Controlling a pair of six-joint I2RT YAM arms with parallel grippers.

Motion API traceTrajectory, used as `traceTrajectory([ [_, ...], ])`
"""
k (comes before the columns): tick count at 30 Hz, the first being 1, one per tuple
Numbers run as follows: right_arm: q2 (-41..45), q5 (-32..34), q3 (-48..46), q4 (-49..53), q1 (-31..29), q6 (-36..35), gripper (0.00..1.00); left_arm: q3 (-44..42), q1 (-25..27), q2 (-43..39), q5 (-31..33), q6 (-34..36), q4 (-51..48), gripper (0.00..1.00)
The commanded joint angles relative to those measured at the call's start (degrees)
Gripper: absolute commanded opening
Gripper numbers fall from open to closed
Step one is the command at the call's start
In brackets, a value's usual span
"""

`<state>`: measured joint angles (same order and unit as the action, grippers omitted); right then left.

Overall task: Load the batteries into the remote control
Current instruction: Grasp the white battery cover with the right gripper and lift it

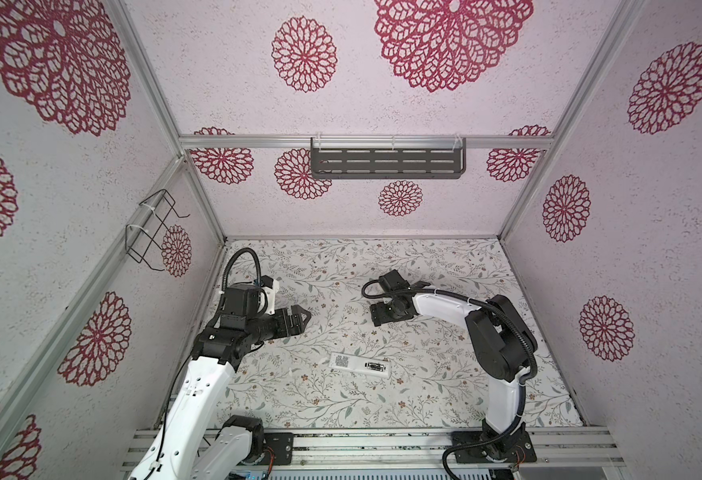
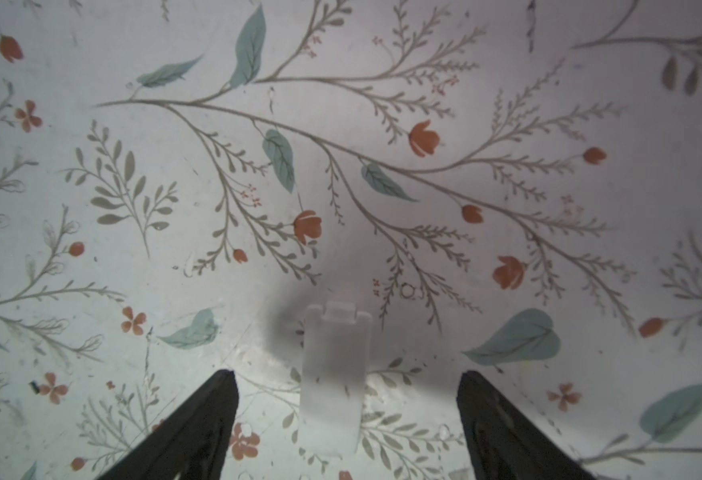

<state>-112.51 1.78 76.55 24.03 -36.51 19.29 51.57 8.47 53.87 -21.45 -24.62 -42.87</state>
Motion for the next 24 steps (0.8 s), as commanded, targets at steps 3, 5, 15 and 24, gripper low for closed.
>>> traceTrajectory([
  [3, -0.6, 3.5, 1.9, 1.8, -0.2, 1.0, 0.76, -0.5, -0.4, -1.6, -1.1, 1.4, 0.1, 0.97],
  [5, -0.8, 3.4, 1.8, 1.6, -0.2, 1.1, 0.7, -0.7, -0.4, -1.7, -1.1, 1.3, 0.2, 0.98],
  [15, -1.4, 3.0, 1.8, 1.2, -1.4, 1.1, 0.5, -1.1, -0.4, -2.1, -1.4, 1.2, 0.5, 0.97],
  [24, -1.9, 3.5, 1.5, 1.1, -2.5, 1.7, 0.38, -1.4, -0.4, -2.4, -1.7, 1.1, 0.9, 0.97],
])
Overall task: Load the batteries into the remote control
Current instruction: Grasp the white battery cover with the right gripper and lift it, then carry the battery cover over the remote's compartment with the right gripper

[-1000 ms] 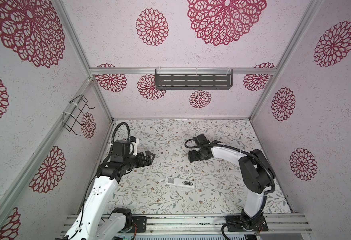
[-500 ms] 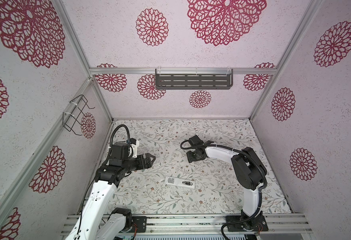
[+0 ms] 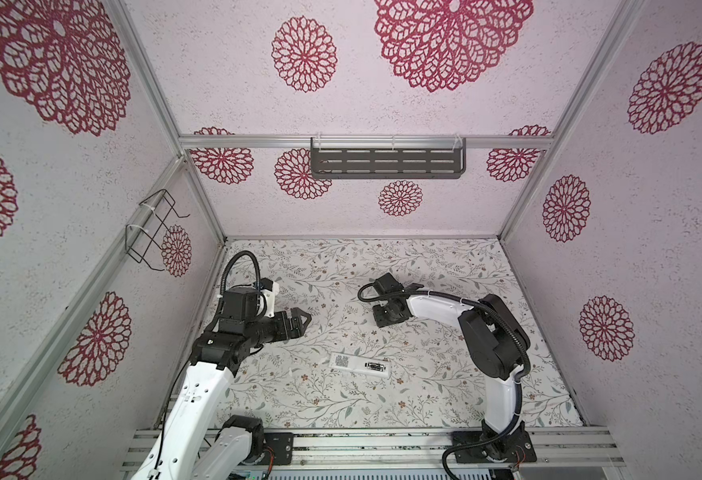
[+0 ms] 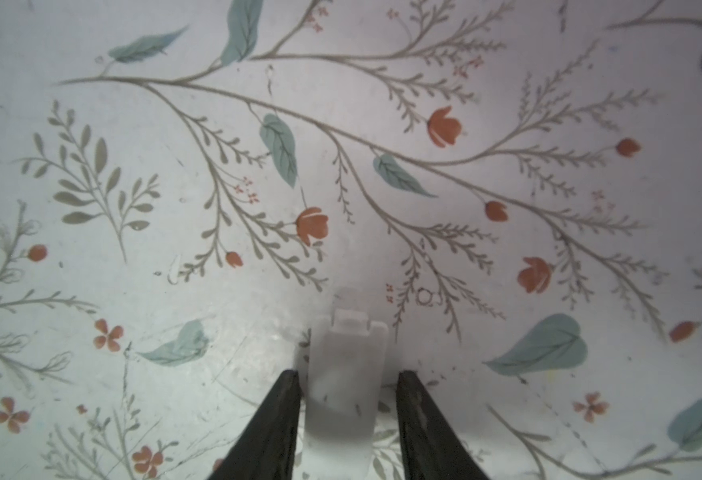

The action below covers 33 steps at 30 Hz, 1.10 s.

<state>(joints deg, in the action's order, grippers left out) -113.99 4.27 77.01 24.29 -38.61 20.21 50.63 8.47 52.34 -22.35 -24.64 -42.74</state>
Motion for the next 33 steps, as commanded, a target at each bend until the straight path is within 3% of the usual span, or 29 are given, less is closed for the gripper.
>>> traceTrajectory([
  [1, -0.4, 1.0, 1.1, 0.8, -0.5, 0.7, 0.36, -0.5, -0.4, -0.8, -0.8, 1.1, 0.8, 0.97],
  [11, 0.5, 0.8, 1.0, 0.7, -1.1, 0.0, 0.24, -0.9, -0.4, -0.8, -1.1, 0.9, 1.2, 0.97],
  [19, 6.6, -1.1, -4.3, -3.9, -2.3, -5.9, 0.21, -1.3, -0.3, 0.0, -2.6, -0.3, 2.3, 0.97],
  [33, 24.5, -15.3, -19.5, -8.3, -4.7, -20.7, 0.23, -5.8, 5.8, 2.1, -0.6, -7.0, 8.3, 0.97],
])
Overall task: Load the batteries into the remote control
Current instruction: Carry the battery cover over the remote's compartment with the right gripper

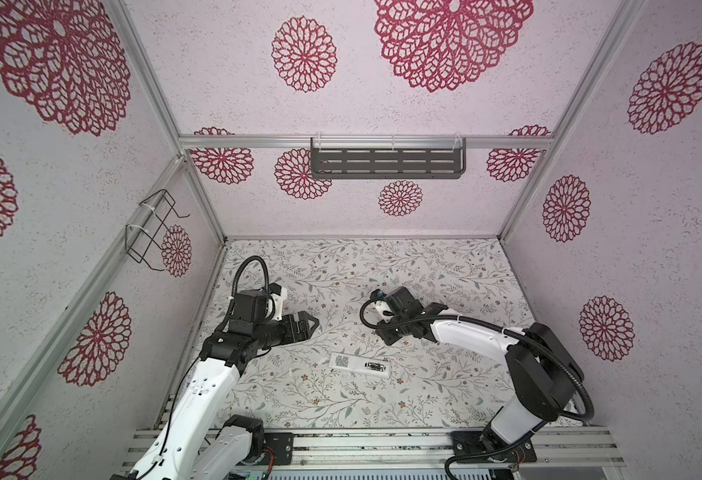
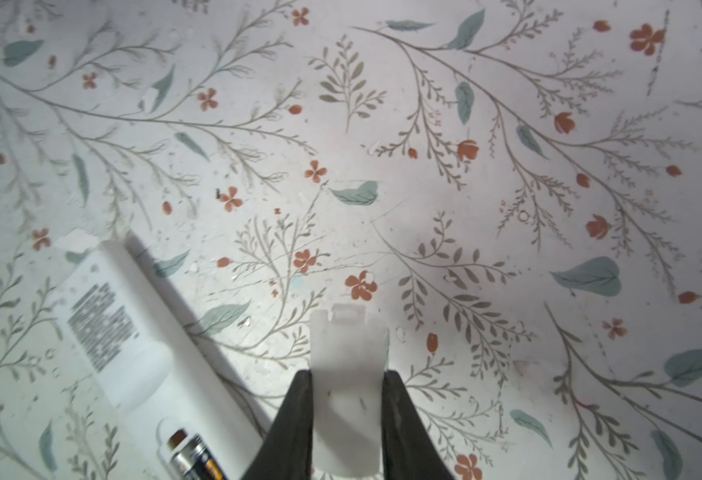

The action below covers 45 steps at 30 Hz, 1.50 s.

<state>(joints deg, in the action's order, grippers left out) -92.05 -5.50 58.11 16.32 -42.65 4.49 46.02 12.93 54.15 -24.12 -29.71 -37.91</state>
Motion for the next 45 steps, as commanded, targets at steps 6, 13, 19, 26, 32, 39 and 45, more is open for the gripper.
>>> traceTrajectory([
  [6, 4.5, -9.0, -1.6, 4.8, -3.5, -12.1, 0.23, -3.4, 3.0, -0.1, 2.4, -4.1, 5.8, 0.98],
  [13, 5.0, -9.5, -3.9, 6.5, -6.0, -18.6, 0.23, -4.9, 3.1, -1.4, 3.5, -4.7, 7.4, 0.97],
  [19, 5.2, -8.2, -5.3, 4.0, -8.6, -20.0, 0.23, -5.8, 3.2, -1.2, 2.6, -5.1, 8.7, 0.97],
  [26, 3.7, -4.9, -4.6, 5.6, -10.6, -23.9, 0.24, -6.1, 3.2, -1.6, 2.2, -5.1, 9.3, 0.97],
  [32, 2.5, -4.1, -3.7, 6.2, -10.8, -27.0, 0.24, -6.5, 3.2, -2.1, 2.2, -5.3, 9.6, 0.97],
  [39, 2.3, -5.6, -4.1, 6.8, -10.9, -31.1, 0.24, -6.6, 3.3, -2.4, 2.4, -5.3, 9.6, 0.97],
  [45, 0.4, -5.6, -3.5, 7.6, -10.8, -32.7, 0.24, -6.6, 3.4, -2.6, 2.3, -5.4, 9.9, 0.97],
])
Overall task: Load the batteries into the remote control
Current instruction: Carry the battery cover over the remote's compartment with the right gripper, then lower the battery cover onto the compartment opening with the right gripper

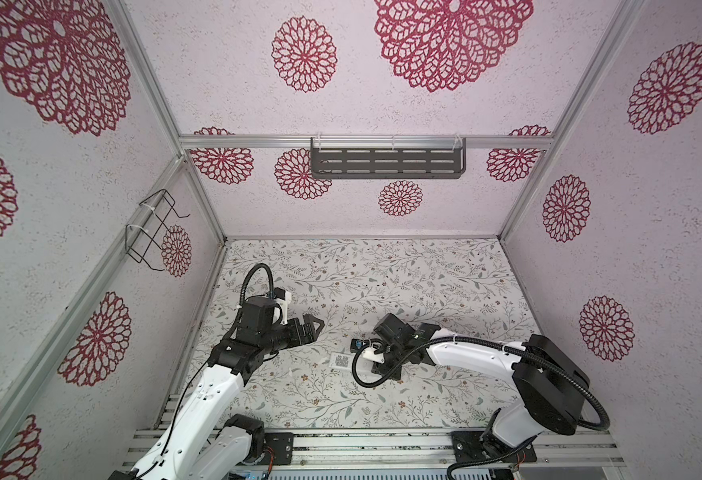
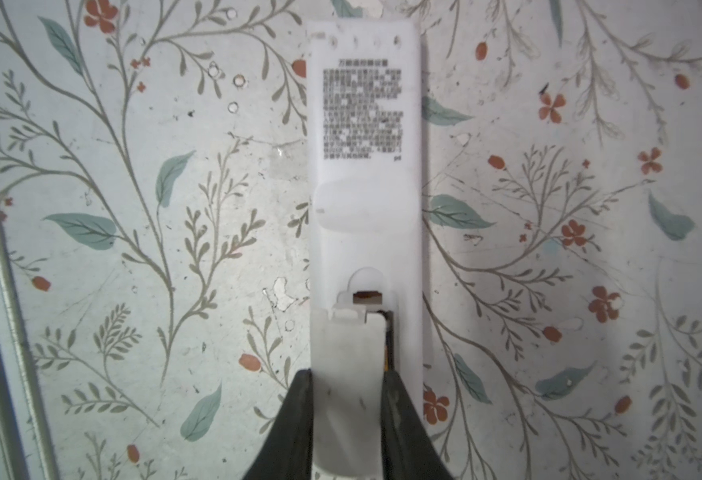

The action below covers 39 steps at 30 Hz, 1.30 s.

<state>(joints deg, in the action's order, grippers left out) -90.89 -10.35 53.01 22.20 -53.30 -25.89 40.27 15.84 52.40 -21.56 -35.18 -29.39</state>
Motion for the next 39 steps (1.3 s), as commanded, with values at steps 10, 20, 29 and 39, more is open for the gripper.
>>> traceTrajectory([
  [10, -1.5, -0.6, 2.4, 0.8, 0.1, -2.8, 0.24, -1.1, 0.6, -1.0, -0.1, 0.1, 1.4, 0.97],
  [20, -2.5, -1.3, 3.5, 0.6, 1.3, -3.6, 0.24, -1.1, 0.7, -1.1, 0.3, 0.3, 1.4, 0.97],
  [29, -3.0, -1.2, 3.3, 1.0, 2.0, -3.8, 0.25, -1.1, 0.7, -1.0, 0.3, 0.3, 1.6, 0.97],
  [39, -3.1, -0.6, 3.1, 1.1, 2.2, -3.3, 0.27, -1.1, 0.7, -1.1, 0.3, 0.2, 1.5, 0.97],
])
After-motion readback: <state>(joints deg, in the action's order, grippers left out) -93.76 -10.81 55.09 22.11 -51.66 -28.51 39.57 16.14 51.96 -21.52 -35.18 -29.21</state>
